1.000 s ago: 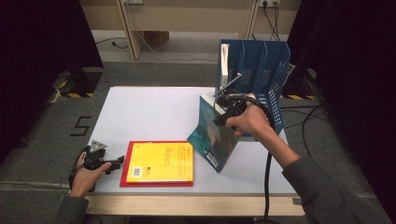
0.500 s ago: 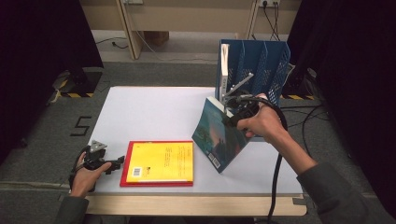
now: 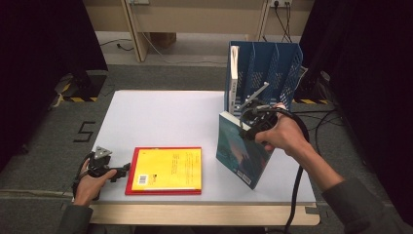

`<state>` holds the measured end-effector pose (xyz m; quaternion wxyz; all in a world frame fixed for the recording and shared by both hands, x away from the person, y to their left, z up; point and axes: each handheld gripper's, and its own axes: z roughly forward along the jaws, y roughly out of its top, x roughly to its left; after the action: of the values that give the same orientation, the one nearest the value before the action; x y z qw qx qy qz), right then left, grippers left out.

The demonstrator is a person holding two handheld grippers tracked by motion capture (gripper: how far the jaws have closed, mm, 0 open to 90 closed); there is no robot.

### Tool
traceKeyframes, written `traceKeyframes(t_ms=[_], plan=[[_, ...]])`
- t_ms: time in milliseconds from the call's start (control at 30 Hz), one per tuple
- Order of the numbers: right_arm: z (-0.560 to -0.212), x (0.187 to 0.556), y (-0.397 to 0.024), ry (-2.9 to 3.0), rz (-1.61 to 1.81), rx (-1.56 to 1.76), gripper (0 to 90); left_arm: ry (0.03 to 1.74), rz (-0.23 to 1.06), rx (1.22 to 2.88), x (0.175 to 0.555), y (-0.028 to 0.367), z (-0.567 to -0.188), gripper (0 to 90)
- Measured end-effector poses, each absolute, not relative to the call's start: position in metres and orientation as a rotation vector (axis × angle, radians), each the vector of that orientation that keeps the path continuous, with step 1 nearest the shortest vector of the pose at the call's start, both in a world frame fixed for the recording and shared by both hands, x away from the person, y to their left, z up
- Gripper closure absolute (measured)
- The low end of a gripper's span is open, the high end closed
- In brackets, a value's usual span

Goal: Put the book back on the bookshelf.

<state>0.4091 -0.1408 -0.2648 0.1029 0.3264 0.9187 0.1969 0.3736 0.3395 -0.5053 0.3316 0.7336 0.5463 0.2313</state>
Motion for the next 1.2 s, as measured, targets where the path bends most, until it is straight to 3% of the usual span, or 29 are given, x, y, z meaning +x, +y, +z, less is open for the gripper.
traceKeyframes(t_ms=[667, 1200], plan=[[-0.287, 0.433, -0.125, 2.755, 0.491, 1.105, 67.5, 1.427, 0.603, 1.918, 0.374, 0.339, -0.506, 7.7], [-0.281, 0.427, -0.134, 2.739, 0.532, 1.038, 73.0, 1.425, 0.602, 1.919, 0.374, 0.339, -0.506, 7.5]])
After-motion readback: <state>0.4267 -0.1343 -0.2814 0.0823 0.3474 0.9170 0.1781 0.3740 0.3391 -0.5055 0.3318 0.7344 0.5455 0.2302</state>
